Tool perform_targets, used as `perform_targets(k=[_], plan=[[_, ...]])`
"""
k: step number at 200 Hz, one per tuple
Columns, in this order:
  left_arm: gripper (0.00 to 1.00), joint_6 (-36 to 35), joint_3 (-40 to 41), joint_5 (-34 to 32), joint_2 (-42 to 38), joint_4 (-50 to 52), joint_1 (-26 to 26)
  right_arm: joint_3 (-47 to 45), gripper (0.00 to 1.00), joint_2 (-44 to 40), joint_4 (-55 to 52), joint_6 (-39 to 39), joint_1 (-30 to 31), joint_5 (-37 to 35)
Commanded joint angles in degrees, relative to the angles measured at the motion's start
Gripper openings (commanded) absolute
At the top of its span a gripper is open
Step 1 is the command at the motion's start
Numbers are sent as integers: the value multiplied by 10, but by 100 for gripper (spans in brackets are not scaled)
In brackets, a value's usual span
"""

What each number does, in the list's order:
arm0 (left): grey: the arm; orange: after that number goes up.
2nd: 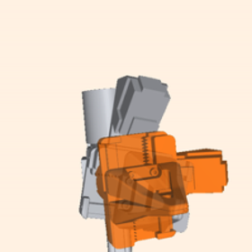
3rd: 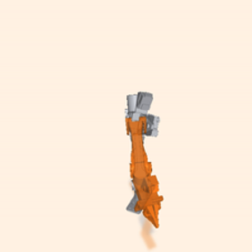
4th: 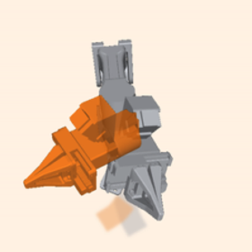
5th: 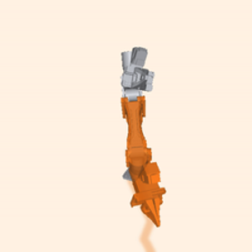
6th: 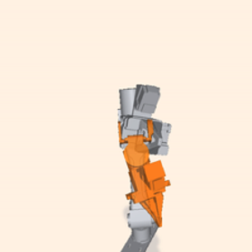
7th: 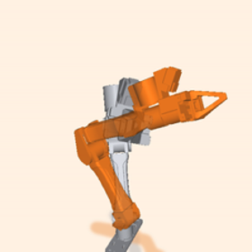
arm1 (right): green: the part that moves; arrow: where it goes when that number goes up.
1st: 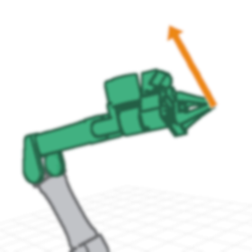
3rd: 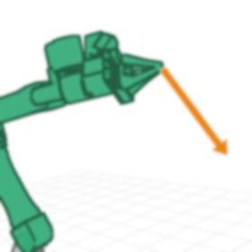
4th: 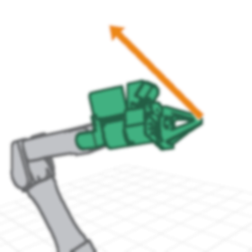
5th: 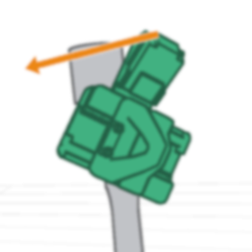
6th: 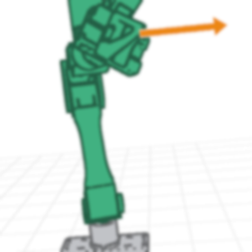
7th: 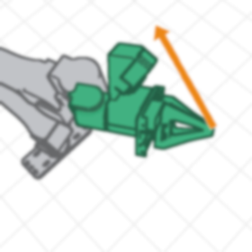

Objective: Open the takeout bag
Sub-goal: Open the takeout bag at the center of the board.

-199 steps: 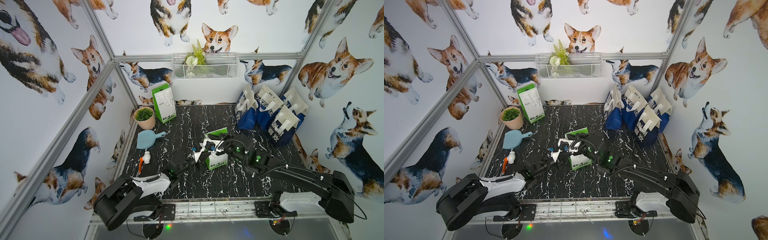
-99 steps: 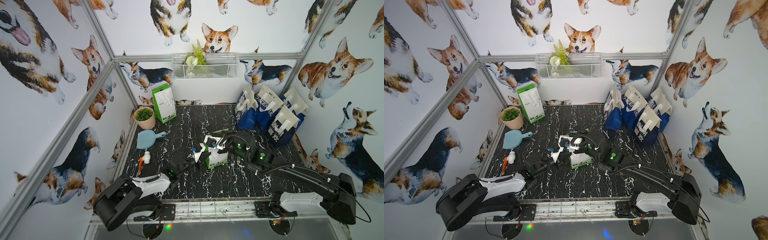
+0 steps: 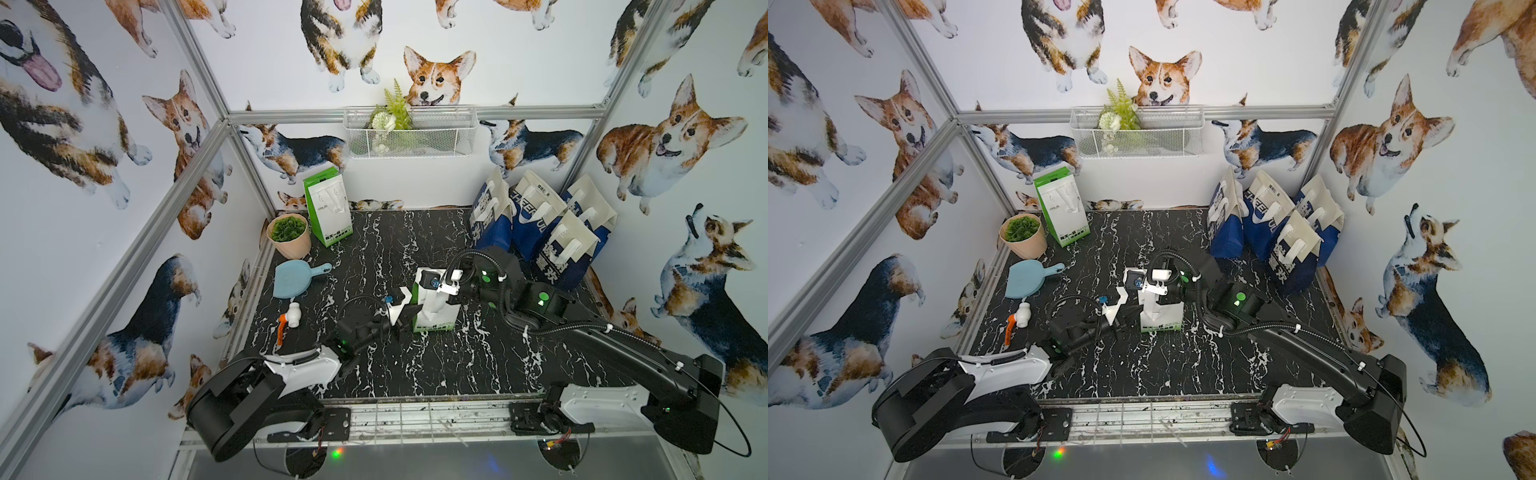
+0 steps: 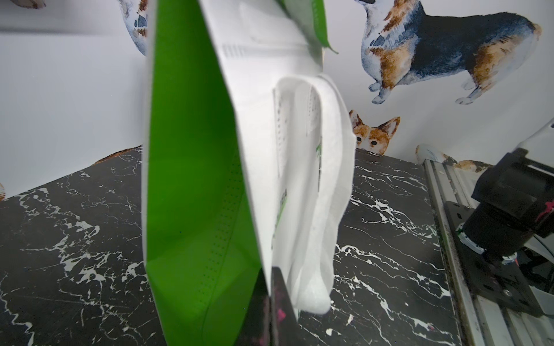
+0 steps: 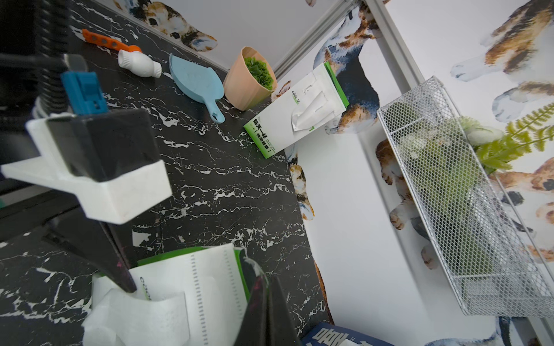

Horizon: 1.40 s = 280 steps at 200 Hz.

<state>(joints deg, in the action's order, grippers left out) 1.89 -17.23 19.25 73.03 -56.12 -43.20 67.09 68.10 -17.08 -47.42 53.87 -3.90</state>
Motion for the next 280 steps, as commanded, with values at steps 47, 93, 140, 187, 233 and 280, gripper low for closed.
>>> perform_targets(k=[47, 93, 140, 187, 233, 280], plan=[[0, -13, -7, 4, 6, -10, -2, 84, 0, 42, -101, -44, -9, 27], [0, -15, -7, 2, 2, -4, -3, 140, 0, 70, -162, -59, -13, 37], [0, -18, -8, 0, 2, 1, -3, 176, 0, 87, -203, -74, -17, 43], [0, -21, -10, -2, -3, 12, -3, 225, 0, 114, -245, -90, -19, 50], [0, -22, -12, -2, -4, 21, -4, 290, 0, 147, -295, -98, -20, 51], [0, -26, -11, -5, -12, 30, -4, 326, 0, 165, -326, -105, -22, 49]])
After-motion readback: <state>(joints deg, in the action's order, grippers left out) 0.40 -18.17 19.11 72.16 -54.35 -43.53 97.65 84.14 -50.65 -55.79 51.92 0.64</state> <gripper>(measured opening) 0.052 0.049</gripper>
